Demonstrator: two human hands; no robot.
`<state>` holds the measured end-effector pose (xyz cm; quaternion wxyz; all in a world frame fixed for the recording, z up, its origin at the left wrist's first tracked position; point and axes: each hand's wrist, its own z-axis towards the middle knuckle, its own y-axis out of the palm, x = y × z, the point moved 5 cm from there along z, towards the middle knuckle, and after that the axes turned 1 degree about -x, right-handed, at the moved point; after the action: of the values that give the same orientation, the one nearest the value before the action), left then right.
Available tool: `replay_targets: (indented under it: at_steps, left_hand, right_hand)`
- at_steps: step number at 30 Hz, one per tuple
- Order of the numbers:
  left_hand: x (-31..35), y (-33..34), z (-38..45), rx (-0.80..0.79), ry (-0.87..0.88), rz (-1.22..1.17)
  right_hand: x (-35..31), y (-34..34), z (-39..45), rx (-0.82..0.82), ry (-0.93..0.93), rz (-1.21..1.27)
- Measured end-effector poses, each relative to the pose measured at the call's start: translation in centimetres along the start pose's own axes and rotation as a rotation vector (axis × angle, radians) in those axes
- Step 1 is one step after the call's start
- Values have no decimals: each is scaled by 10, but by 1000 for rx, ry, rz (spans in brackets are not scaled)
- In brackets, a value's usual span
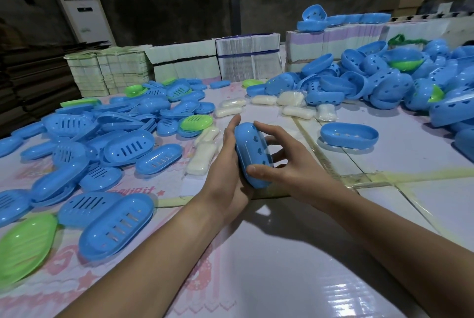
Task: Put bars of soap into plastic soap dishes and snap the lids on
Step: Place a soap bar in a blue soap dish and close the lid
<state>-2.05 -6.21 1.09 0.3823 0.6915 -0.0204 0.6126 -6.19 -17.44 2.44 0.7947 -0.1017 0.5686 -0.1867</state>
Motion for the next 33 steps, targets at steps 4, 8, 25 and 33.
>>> replay_targets:
  at_steps: [4,8,25,33]
  left_hand:
    - [1,0,0,6,-12,-11]
    - [4,5,-3,3,-24,-29]
    - [9,6,-9,-14,146,225]
    - [-5,-18,15,1,151,304]
  right_hand:
    - [2,2,1,19,-3,13]
    - [2,1,3,6,2,27]
    - [6,-140,-63,242,188,-711]
    - [13,-339,-131,496,658,-866]
